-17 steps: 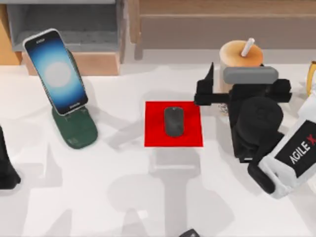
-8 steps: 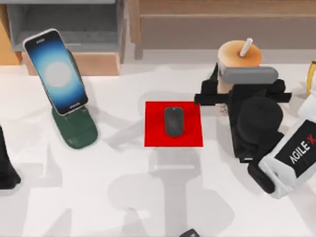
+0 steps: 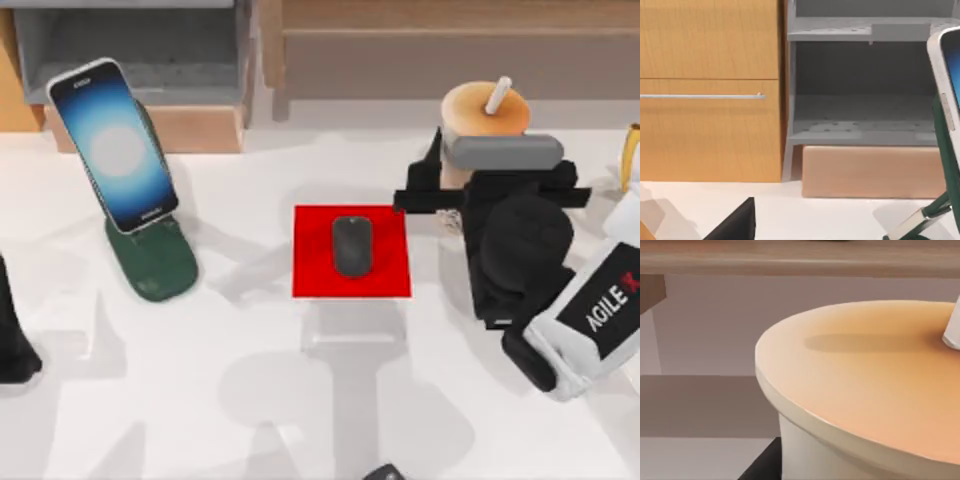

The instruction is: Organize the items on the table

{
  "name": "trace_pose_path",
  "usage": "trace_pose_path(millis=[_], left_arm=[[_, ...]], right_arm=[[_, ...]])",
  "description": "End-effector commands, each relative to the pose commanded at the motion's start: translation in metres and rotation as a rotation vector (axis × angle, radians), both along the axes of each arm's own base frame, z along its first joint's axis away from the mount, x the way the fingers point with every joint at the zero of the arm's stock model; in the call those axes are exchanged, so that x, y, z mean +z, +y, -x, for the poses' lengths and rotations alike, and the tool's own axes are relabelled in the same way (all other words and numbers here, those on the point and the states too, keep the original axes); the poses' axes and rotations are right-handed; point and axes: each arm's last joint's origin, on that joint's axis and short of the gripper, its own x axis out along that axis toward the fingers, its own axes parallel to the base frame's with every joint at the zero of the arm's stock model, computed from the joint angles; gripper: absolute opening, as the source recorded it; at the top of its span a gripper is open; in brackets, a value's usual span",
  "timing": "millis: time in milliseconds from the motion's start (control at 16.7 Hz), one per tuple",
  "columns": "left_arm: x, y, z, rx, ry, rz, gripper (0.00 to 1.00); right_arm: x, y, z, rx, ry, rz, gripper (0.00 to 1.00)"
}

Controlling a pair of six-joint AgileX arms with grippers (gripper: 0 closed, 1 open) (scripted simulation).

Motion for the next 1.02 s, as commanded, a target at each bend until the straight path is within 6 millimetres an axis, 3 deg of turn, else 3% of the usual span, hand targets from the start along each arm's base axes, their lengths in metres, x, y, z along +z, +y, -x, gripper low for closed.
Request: trace_pose_path(millis=[840,1020], left_arm=[[0.000,0.000,0.000,0.000,0.000,0.000,1.00],[0.000,0.000,0.000,0.000,0.000,0.000,1.00]], right_arm=[[0.010,0.001,0.000,0.002,-0.001,-0.003,0.00],[0.037,0.004,-0.009,0.020,-0.079,-0.059,0.00]])
